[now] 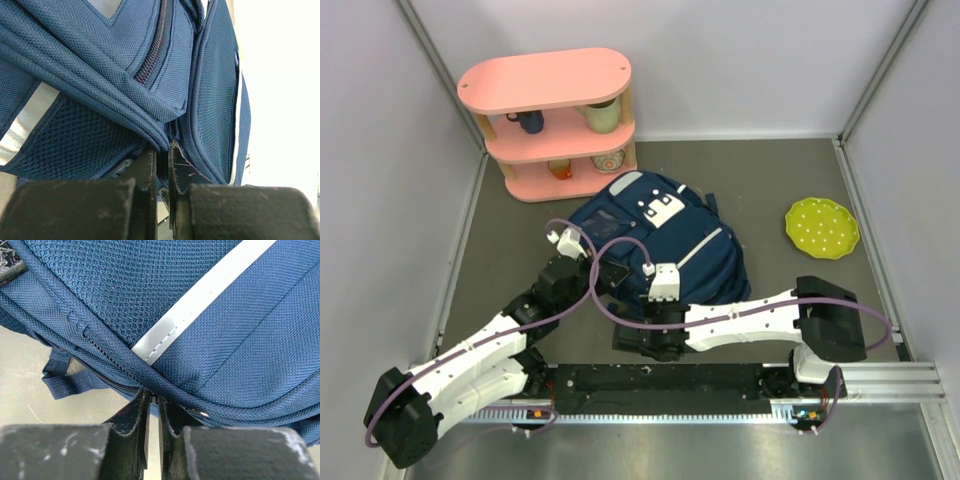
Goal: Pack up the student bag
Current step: Zip the student bag at the center of the board.
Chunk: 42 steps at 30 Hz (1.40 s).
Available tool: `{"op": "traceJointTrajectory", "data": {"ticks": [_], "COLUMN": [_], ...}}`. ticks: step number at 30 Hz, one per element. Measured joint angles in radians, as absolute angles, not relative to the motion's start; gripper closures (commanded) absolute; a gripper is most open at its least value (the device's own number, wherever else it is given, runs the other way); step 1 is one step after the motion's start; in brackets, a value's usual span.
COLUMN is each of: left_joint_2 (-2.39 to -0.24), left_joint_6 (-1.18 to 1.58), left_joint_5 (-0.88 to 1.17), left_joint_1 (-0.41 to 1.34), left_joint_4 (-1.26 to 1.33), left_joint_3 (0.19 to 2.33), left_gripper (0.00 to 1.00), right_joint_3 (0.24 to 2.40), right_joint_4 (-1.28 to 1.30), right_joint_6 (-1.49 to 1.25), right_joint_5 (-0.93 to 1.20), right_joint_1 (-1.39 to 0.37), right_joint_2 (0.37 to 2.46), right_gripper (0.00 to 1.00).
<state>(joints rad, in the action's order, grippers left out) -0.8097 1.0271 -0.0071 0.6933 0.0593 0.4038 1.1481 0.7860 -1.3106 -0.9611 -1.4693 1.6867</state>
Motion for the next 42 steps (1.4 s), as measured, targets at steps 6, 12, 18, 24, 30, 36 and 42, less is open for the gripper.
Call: {"op": "traceJointTrajectory", "data": {"ticks": [6, 12, 18, 24, 30, 36, 42], "left_joint_2": [-0.810, -0.810, -0.810, -0.809, -0.793, -0.791, -0.792], "left_joint_6": [1.026, 1.027, 1.027, 1.022, 1.023, 1.023, 1.023], "left_joint_5": [-0.007, -0.007, 0.009, 0.006, 0.004, 0.005, 0.012], "left_joint_1": [0.693, 0.694, 0.702, 0.707, 0.710, 0.710, 0.709], "left_joint_4": [0.060, 0.067, 0.077, 0.068, 0.066, 0.062, 0.075], "left_joint_3": [0.403, 0.403, 0.401, 0.397, 0.373, 0.367, 0.355], "left_gripper": [1.00, 1.00, 1.00, 1.00, 1.00, 1.00, 1.00], "right_joint_3": [1.147, 1.109, 0.971, 0.793, 0.638, 0.553, 0.508], "right_joint_4": [0.780, 0.741, 0.607, 0.429, 0.302, 0.246, 0.231], "right_joint_6": [-1.308, -1.275, -1.211, -1.105, -1.046, -1.003, -1.000], "right_joint_5": [-0.975, -0.967, -0.908, -0.778, -0.659, -0.601, -0.580], "right_joint_1": [-1.468, -1.468, -1.467, -1.450, -1.439, -1.435, -1.419], "right_joint_2": [1.685, 1.621, 1.460, 1.283, 1.134, 1.053, 1.009], "right_gripper": [1.00, 1.00, 1.00, 1.00, 1.00, 1.00, 1.00]}}
